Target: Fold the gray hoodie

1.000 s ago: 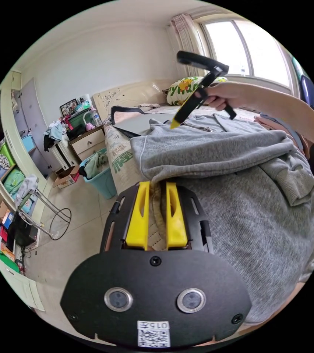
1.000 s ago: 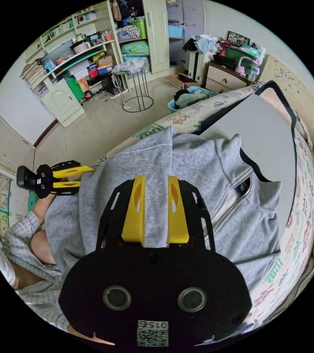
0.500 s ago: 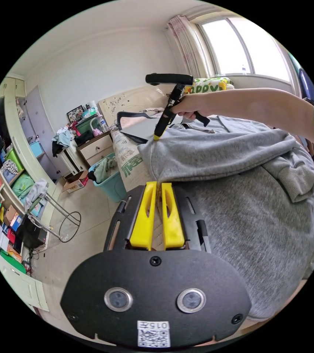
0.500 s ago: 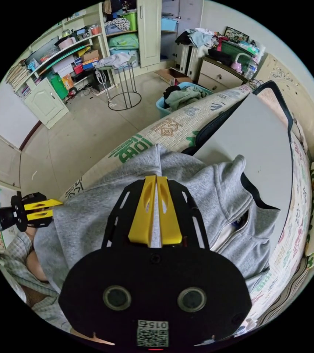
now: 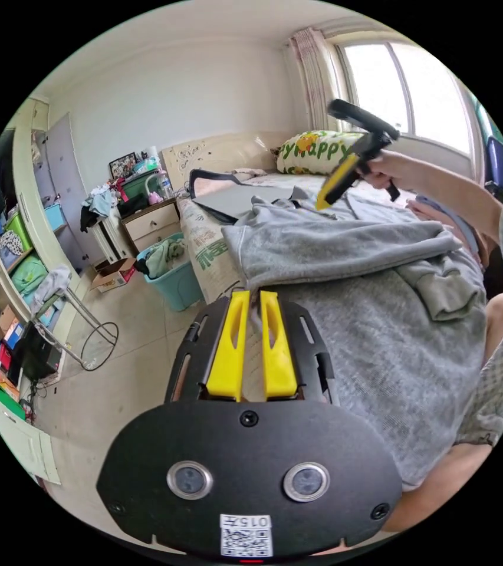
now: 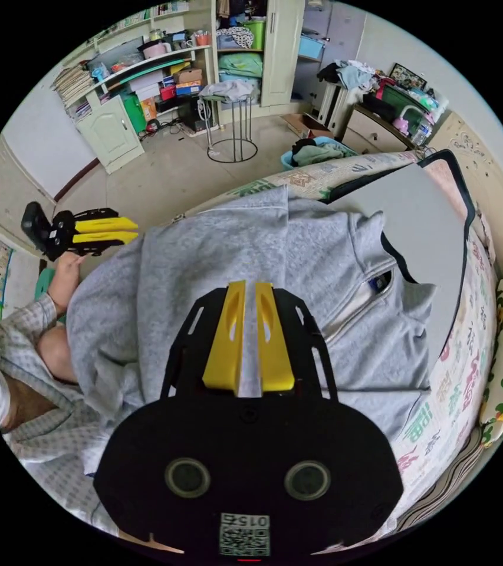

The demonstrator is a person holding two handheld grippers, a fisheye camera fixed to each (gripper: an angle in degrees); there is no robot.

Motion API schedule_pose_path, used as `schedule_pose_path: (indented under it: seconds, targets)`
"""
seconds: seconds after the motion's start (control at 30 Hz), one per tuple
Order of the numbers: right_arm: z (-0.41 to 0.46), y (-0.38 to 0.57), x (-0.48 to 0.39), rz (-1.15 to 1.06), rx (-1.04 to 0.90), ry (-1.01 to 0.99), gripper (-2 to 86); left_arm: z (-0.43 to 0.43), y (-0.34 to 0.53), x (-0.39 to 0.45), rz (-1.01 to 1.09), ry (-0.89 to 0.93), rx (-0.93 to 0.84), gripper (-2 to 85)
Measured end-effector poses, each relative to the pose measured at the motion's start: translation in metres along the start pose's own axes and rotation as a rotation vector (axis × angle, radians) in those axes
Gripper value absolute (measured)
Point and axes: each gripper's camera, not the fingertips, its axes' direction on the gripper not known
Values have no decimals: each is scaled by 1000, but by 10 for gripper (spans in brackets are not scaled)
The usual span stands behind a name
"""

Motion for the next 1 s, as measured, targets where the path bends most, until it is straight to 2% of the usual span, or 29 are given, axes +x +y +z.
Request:
schedule_pose_path:
  seconds: [0.13, 0.27, 0.33, 0.47, 0.57, 0.67, 0.8, 0.87, 1.0]
  targets:
    - [-53, 132, -35, 14, 72, 86, 59, -44, 2, 26, 64, 80, 94, 25]
    - [-71, 247, -56, 164, 129, 317, 67, -63, -18, 83, 194, 189, 102, 41]
    - [-70, 284, -54, 249, 150, 351, 67, -65, -28, 113, 258, 243, 91, 52]
    - [-55, 337, -29, 379, 176, 188, 70, -49, -48, 190, 393, 304, 16, 63]
    - [-39, 359, -19, 380, 147, 66, 59, -22, -47, 239, 457, 330, -64, 64]
    - [-36, 374, -23, 319, 141, 45, 57, 10, -34, 270, 473, 342, -154, 64]
    - [-44, 394, -12, 374, 214, 45, 60, 48, 0, 279, 479, 380, -312, 61]
    - [-44, 413, 9, 465, 279, 12, 63, 50, 23, 273, 451, 385, -281, 59]
    - [-29, 431, 31, 529, 270, -7, 81, 42, 40, 271, 459, 386, -265, 58]
